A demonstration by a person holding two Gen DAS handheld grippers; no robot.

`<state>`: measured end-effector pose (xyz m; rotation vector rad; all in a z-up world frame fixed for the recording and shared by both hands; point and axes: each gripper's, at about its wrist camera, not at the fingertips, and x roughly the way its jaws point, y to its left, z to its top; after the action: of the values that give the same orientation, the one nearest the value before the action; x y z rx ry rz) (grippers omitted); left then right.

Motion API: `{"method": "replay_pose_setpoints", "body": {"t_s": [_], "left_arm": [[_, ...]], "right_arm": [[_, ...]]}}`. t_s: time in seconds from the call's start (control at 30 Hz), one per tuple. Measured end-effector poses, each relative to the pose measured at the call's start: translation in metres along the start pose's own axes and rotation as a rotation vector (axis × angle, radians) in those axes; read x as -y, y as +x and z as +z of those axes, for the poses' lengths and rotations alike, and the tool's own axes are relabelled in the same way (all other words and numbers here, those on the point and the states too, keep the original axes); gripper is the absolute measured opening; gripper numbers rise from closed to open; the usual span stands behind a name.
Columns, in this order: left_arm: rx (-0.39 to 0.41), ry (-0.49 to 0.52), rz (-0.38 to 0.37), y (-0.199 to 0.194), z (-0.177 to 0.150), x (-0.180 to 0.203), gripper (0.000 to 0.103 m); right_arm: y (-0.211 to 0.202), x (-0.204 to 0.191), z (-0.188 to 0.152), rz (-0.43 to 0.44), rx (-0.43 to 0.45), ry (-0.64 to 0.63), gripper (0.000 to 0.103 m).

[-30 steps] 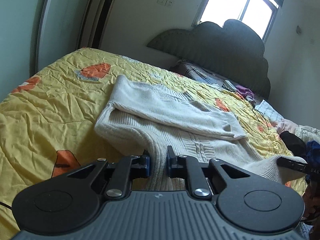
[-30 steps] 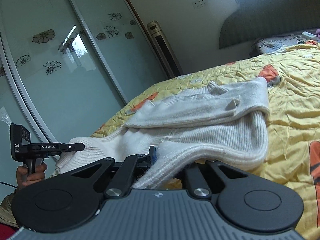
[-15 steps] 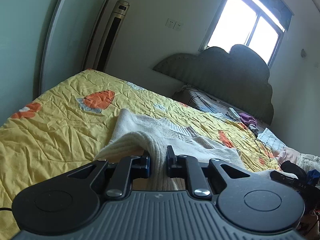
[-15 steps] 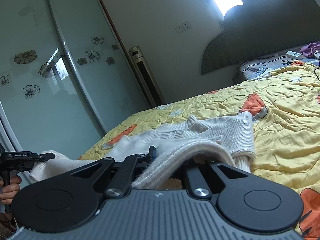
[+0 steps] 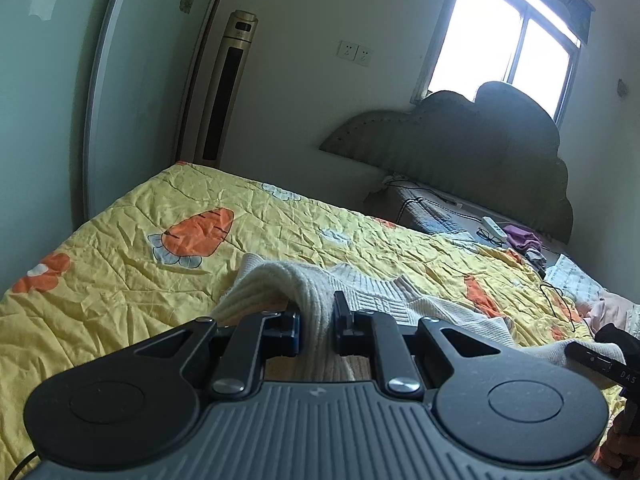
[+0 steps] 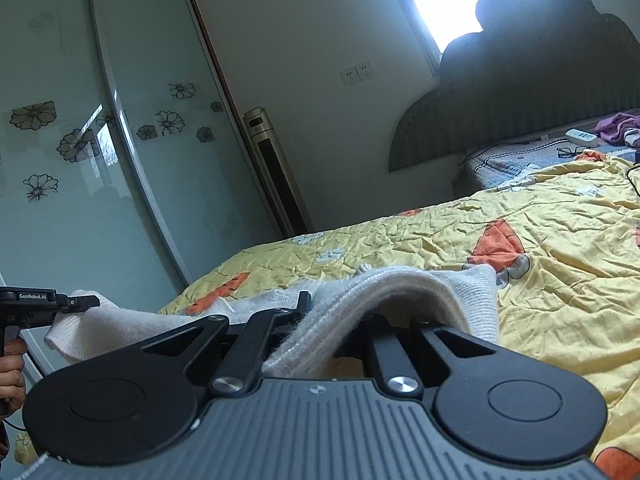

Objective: Fold small clothes

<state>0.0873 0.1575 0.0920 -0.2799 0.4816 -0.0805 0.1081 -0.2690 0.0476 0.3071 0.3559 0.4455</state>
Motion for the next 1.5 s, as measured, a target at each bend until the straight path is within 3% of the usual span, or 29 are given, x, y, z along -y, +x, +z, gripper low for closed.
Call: {"method": "replay_pose_setpoints", "body": {"t_s": [0.53, 1.07, 1.13, 1.23, 1.3, 1.4, 1.5], "left_arm": [[-0.033, 0.055, 0.089, 0.081, 0.024, 0.013, 0.014], [-0.198, 0.071, 0.180, 0.185, 0.016, 0.003, 0.015], [-0.236, 0.010, 0.172, 0.192, 0.018, -0.005, 0.016], [-0.267, -0.094, 0.131, 0.198, 0.022, -0.020, 0.017], [-0.289, -0.158, 0.095, 0.200, 0.026, -0.030, 0.022], [-0.315, -0.264, 0.040, 0.202, 0.030, -0.047, 0.028], [-0.330, -0.372, 0.002, 0.205, 0.032, -0.062, 0.028]], "right_arm": [[0.064, 0.023, 0.017, -0.057, -0.026, -0.039, 0.012], [0.147, 0.064, 0.004, -0.095, -0.192, 0.023, 0.012], [0.155, 0.069, 0.004, -0.094, -0.232, 0.044, 0.016], [0.166, 0.081, 0.003, -0.088, -0.289, 0.111, 0.033], [0.171, 0.086, 0.005, -0.058, -0.299, 0.160, 0.053], [0.175, 0.086, 0.009, -0.031, -0.290, 0.191, 0.065], [0.182, 0.083, 0.013, -0.031, -0.290, 0.189, 0.070]]}}
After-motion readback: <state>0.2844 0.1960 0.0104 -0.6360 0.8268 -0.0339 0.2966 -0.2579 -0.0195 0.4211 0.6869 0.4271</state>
